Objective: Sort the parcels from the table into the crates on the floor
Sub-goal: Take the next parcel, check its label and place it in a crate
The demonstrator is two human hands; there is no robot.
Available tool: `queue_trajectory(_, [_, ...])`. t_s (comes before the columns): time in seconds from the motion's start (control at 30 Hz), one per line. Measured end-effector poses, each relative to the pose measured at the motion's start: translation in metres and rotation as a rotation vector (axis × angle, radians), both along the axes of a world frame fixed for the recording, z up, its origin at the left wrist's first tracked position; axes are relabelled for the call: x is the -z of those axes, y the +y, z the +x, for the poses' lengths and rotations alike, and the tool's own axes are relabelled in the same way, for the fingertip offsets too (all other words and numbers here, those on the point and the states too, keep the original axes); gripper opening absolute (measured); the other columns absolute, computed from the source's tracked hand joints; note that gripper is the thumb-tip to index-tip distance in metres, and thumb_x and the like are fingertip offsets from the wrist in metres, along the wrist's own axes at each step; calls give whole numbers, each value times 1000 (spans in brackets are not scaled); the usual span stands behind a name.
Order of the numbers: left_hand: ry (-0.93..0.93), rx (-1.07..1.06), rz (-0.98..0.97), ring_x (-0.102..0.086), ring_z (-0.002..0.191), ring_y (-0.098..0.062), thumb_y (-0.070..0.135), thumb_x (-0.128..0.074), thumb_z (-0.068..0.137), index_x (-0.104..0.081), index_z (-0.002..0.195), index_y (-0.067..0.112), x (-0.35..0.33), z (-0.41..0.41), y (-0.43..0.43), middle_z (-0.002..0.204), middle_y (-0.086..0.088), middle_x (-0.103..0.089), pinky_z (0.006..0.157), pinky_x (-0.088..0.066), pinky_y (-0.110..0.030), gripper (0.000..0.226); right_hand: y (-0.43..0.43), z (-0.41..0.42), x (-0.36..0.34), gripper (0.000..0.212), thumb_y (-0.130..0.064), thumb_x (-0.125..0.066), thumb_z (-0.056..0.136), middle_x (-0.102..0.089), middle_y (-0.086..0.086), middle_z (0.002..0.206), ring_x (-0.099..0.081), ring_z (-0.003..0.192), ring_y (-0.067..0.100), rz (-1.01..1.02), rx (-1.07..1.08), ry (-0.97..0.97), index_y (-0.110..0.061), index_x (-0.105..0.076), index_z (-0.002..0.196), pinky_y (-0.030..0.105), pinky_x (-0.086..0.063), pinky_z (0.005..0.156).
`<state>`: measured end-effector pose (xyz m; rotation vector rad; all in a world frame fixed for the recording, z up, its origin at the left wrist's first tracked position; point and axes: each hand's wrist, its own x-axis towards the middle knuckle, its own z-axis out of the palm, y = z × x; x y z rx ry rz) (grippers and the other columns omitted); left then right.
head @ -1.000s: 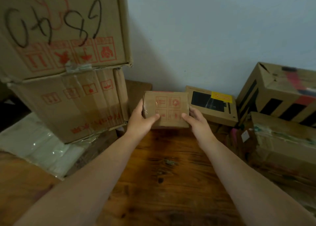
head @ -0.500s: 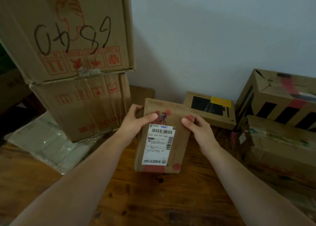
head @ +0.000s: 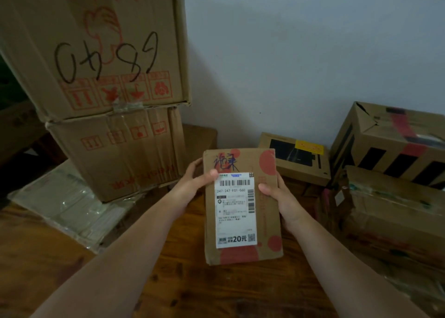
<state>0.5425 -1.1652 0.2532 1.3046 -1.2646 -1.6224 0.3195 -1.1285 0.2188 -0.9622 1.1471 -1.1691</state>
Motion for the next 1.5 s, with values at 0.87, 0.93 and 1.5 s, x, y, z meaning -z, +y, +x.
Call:
queue_trajectory(0.87, [-46, 193, 58, -57, 108, -15, 37, -87, 53, -16, 146, 42, 14, -17, 109, 116, 7, -62, 104, -37, -44, 118, 115, -33, 22, 86, -31, -74, 61, -73, -4, 103, -70, 95, 20, 42, 25, -9, -28, -40, 139, 36, -52, 75])
queue_trajectory(0.93, [-75, 250, 69, -56, 105, -13, 38, -85, 50, -15, 146, 42, 12, -21, 121, 113, 10, -62, 100, -38, -42, 119, 135, -37, 18, 84, -28, -72, 63, -73, -5, 103, -70, 94, 20, 36, 65, 7, -27, -39, 141, 36, -52, 75])
queue_trajectory(1.5, [-12, 636, 17, -62, 104, -17, 45, -83, 38, -27, 144, 43, 6, -98, 263, 115, 4, -66, 83, -48, -38, 119, 373, -56, 12, 75, -24, -69, 70, -65, 11, 122, -63, 110, 33, 8, 548, -76, -21, -41, 140, 56, -46, 96])
